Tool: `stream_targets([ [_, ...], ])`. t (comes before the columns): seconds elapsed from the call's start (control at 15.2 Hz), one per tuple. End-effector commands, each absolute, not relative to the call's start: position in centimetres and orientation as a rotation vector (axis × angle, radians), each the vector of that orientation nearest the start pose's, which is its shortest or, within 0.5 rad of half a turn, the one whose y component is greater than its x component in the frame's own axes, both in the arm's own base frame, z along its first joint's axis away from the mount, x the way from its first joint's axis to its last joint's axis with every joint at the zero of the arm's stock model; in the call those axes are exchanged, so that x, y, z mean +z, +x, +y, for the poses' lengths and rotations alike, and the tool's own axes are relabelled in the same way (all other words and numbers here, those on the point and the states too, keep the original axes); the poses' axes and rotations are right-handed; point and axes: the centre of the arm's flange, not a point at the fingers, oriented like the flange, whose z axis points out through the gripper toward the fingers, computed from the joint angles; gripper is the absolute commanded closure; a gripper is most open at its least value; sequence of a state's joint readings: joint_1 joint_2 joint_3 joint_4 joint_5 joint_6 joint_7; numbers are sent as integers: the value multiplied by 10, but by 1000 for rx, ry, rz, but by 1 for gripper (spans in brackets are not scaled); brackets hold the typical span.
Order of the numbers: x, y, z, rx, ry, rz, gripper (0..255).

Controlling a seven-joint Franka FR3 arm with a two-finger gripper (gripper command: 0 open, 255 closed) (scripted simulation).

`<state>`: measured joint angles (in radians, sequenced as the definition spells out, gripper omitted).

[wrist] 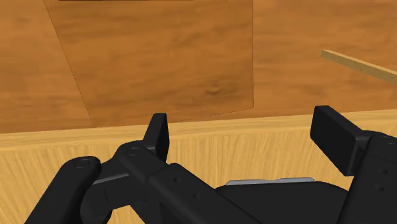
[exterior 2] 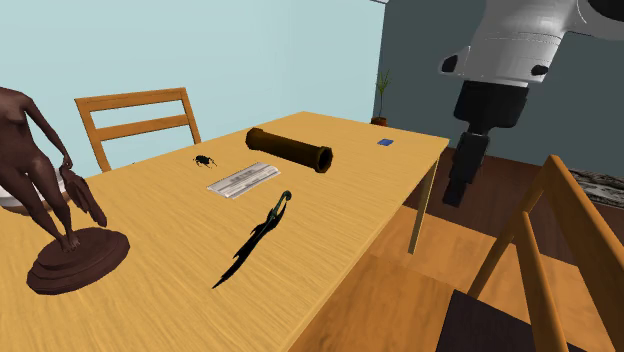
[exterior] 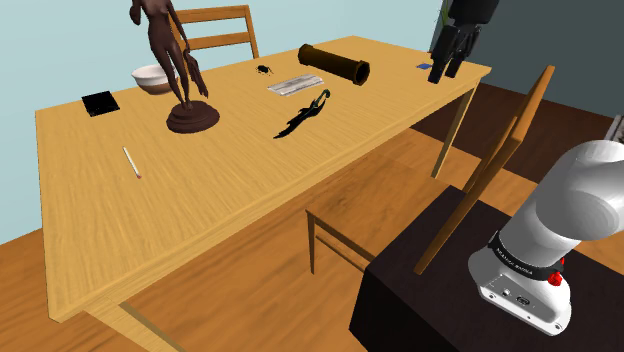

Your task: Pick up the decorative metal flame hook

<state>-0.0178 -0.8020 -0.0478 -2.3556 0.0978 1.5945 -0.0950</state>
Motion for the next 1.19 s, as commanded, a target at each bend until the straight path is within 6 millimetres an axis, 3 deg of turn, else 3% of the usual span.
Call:
stream_targets([
  [0.0, 598, 305, -14, -75, -3011, -65, 0],
  [0.59, 565, 390, 64, -20, -2969, 537, 0],
  [1.12, 531, 484, 102, 29, -2836, 1057, 0],
])
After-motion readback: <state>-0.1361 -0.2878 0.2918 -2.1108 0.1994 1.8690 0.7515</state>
